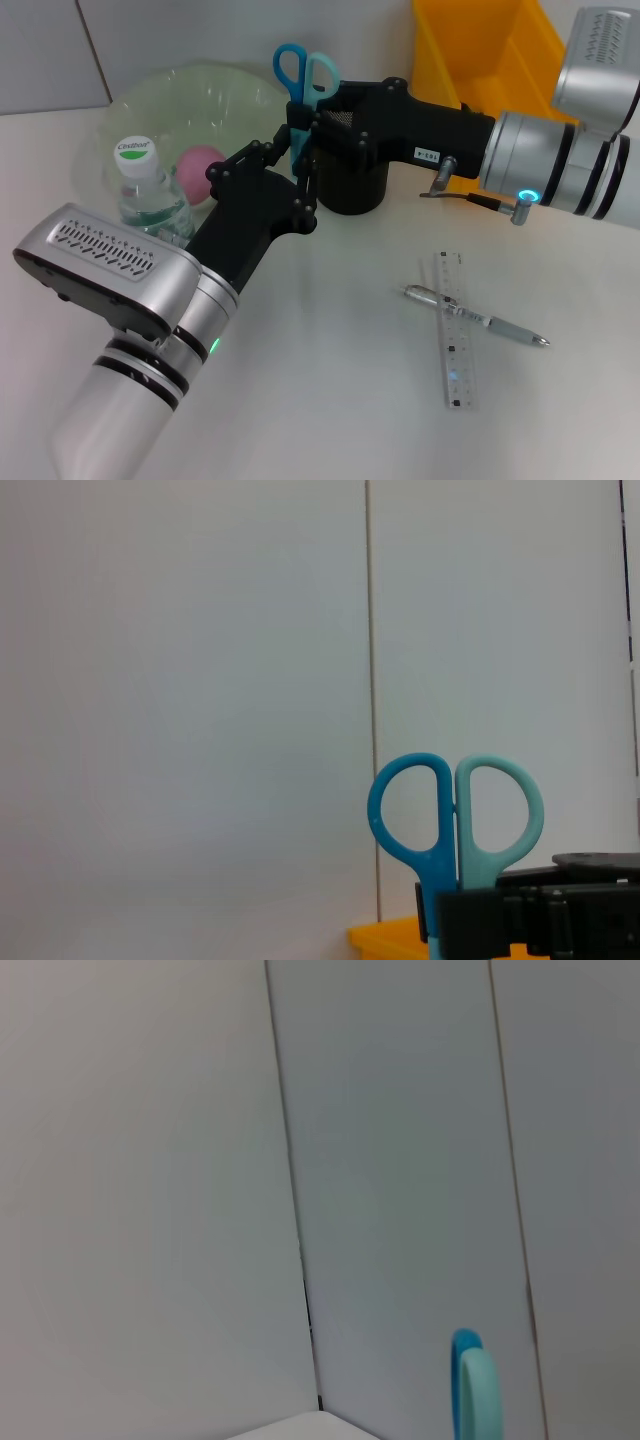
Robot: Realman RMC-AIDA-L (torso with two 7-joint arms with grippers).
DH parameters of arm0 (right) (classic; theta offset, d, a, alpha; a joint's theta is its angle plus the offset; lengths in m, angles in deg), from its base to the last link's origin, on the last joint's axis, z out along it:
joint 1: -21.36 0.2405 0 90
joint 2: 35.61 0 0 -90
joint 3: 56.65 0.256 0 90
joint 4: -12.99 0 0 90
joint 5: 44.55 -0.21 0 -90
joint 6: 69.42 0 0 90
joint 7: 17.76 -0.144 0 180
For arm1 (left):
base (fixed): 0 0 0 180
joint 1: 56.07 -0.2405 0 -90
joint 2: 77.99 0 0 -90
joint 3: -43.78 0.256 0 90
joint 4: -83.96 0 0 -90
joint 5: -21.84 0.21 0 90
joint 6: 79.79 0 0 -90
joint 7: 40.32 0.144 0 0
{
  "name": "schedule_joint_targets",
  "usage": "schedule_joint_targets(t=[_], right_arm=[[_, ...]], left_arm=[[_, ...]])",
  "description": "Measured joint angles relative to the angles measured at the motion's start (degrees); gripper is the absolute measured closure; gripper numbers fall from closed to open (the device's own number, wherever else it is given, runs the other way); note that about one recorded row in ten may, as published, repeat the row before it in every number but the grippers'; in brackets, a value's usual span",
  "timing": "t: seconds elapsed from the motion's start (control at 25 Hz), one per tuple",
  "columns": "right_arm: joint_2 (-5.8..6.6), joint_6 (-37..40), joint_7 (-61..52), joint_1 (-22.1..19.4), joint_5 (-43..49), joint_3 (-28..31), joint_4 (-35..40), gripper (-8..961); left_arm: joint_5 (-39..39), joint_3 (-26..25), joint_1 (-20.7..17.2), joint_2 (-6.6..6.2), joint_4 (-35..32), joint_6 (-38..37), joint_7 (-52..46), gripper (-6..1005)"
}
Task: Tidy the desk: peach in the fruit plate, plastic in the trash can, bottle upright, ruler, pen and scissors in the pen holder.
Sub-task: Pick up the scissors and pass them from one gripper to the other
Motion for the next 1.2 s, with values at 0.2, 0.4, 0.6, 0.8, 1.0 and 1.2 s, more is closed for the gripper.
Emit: schedule_joint_targets(t=[0.2,0.4,0.6,0.8,1.0,1.2], right_arm=[[0.00,0.13,0.00,0.00,-0.12,-0.03,0.08,697],[0.00,0.48,0.61,-0.10,-1.55,-0.13,-0.05,762],[0.00,0.60,0.75,-0.11,-1.60,-0.13,-0.05,826],[0.00,0.68,1.16,-0.09,-1.64,-0.12,-0.09,856],[0.01,0.49,1.17,-0.09,-1.72,-0.04,-0.12,857],[0.04,0.61,1.17,-0.26,-1.74,-0.05,0.03,858]], left_arm=[[-0.04,0.01,0.09,0.00,0.00,0.00,0.03,728],[-0.04,0.01,0.13,0.00,0.01,0.00,0.03,727],[0.13,0.01,0.14,0.00,0.00,-0.02,-0.09,725],[0.36,-0.03,-0.10,0.00,-0.16,-0.28,-0.64,724],[0.61,0.08,-0.13,0.01,-0.36,-0.28,-0.51,723],[1.56,0.70,0.03,0.00,-0.41,-0.09,-0.34,616]])
